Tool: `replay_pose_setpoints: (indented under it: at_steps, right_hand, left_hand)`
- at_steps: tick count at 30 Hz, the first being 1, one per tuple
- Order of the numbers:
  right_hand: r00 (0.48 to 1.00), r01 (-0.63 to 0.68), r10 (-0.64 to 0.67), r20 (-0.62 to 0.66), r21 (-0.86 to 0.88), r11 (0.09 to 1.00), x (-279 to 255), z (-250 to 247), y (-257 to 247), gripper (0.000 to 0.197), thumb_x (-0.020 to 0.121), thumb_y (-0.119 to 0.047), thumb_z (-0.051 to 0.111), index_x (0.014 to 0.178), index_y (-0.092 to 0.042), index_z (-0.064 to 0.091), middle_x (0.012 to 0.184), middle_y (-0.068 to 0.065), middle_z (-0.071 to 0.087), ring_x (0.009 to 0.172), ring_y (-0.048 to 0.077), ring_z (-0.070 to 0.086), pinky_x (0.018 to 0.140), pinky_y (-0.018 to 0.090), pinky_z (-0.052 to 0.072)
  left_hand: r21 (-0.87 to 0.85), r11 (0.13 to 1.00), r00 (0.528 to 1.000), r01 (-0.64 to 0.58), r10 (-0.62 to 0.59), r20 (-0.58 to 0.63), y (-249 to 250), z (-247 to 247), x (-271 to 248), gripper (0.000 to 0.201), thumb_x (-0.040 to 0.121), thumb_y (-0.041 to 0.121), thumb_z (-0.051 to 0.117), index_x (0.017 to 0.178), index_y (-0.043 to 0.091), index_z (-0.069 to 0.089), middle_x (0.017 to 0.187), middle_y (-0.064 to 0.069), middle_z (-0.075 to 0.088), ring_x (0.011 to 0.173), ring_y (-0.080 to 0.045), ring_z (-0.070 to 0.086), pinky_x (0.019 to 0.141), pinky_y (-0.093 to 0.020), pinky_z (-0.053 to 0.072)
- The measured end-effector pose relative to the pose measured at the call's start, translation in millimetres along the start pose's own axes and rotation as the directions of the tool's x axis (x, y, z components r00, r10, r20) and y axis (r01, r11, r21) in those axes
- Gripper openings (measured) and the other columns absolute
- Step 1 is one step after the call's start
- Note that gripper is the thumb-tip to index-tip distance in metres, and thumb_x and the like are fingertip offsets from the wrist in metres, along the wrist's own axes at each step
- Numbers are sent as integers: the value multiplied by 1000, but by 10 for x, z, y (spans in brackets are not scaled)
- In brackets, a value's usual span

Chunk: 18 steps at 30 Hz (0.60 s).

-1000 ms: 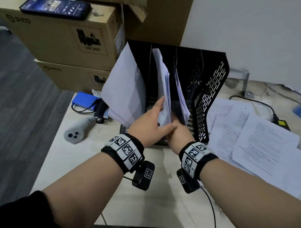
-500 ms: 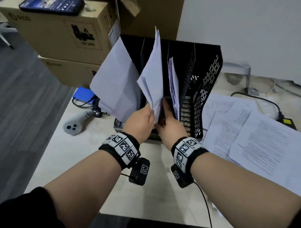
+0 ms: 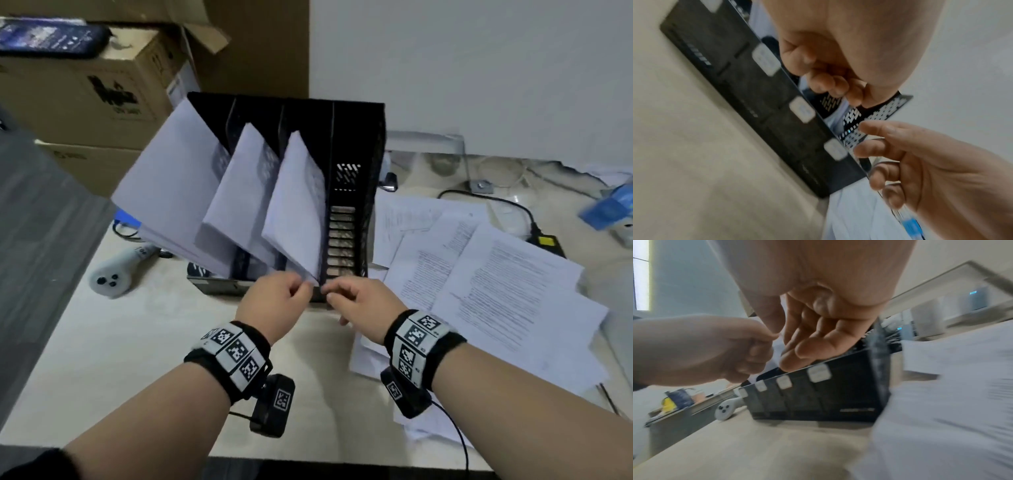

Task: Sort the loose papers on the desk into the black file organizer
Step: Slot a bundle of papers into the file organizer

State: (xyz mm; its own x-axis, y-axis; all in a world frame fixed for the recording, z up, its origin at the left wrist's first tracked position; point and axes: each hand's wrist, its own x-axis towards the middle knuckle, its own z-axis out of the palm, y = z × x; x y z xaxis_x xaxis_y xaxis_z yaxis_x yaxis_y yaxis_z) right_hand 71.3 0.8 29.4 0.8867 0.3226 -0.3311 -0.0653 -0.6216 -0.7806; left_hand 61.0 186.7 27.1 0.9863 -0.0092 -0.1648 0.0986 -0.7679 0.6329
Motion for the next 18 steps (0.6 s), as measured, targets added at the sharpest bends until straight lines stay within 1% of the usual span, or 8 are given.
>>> replay_pose_setpoints:
  at_steps: [2, 5, 9, 11, 13, 15, 16, 18]
  right_hand:
    - [995, -74, 78, -67, 53, 996, -202, -278, 306, 19, 95, -32, 59, 109, -32, 71, 90, -9, 74, 67, 12, 71, 75, 30, 58]
    - [961, -197, 222, -166, 156, 968, -529, -652, 812, 17, 95, -32, 58, 108, -32, 70, 92, -9, 74, 71, 16, 72, 70, 28, 55]
    - [898, -291, 353, -261, 248, 924, -1067, -1110, 1451, 15, 97, -27, 56, 105, -30, 70, 91, -9, 75, 75, 21, 72, 69, 25, 50]
    - [864, -326, 405, -300, 281, 903, -1339, -1306, 1731, 15, 98, -27, 56, 103, -31, 69, 90, -9, 75, 77, 20, 72, 69, 27, 54]
    - [828, -350, 446, -341, 306, 885, -1579, -1461, 1993, 14, 97, -28, 56, 102, -31, 69, 90, -10, 75, 78, 16, 72, 73, 30, 57]
    - [791, -370, 482, -377, 333, 867, -1752, -1556, 2214, 13, 96, -29, 58, 100, -32, 69, 90, -10, 75, 80, 15, 72, 77, 33, 58]
    - [767, -375, 504, -397, 361, 854, -1837, -1597, 2327, 12, 95, -29, 59, 97, -33, 70, 91, -11, 75, 82, 15, 72, 79, 35, 58]
    - [721, -389, 545, -427, 402, 829, -1990, -1647, 2543, 11, 94, -30, 60, 94, -35, 70, 94, -14, 72, 89, 14, 69, 85, 38, 57]
  left_hand:
    - [29, 995, 986, -97, 92, 139, 296, 267, -47, 42, 96, 38, 54, 58, 24, 45, 61, 2, 53, 61, -14, 52, 60, -37, 41]
    - [0, 991, 945, -133, 126, 301, 699, 660, -90, 28, 95, 39, 55, 67, 32, 55, 67, 8, 61, 66, -8, 57, 64, -32, 46]
    - [-38, 988, 905, -147, 150, 398, 1163, 1116, -77, 18, 94, 33, 55, 80, 28, 66, 76, 9, 67, 72, -7, 60, 69, -28, 49]
    - [-12, 982, 890, -187, 174, 421, 1360, 1325, -42, 18, 96, 31, 54, 83, 26, 66, 82, 9, 67, 78, -7, 61, 74, -29, 52]
    - [23, 974, 877, -225, 192, 440, 1532, 1515, -2, 15, 97, 31, 54, 87, 28, 66, 93, 11, 65, 88, -8, 60, 82, -29, 50]
    - [20, 982, 884, -187, 159, 440, 1598, 1685, 57, 10, 97, 31, 56, 98, 29, 66, 106, 10, 63, 99, -9, 59, 88, -26, 46]
    - [8, 991, 891, -137, 120, 437, 1628, 1774, 79, 13, 97, 30, 57, 107, 29, 65, 114, 8, 62, 104, -10, 59, 91, -27, 46]
    - [-15, 1000, 907, -23, 28, 421, 1674, 1937, 121, 28, 97, 28, 58, 125, 24, 61, 130, 4, 57, 111, -12, 56, 97, -30, 46]
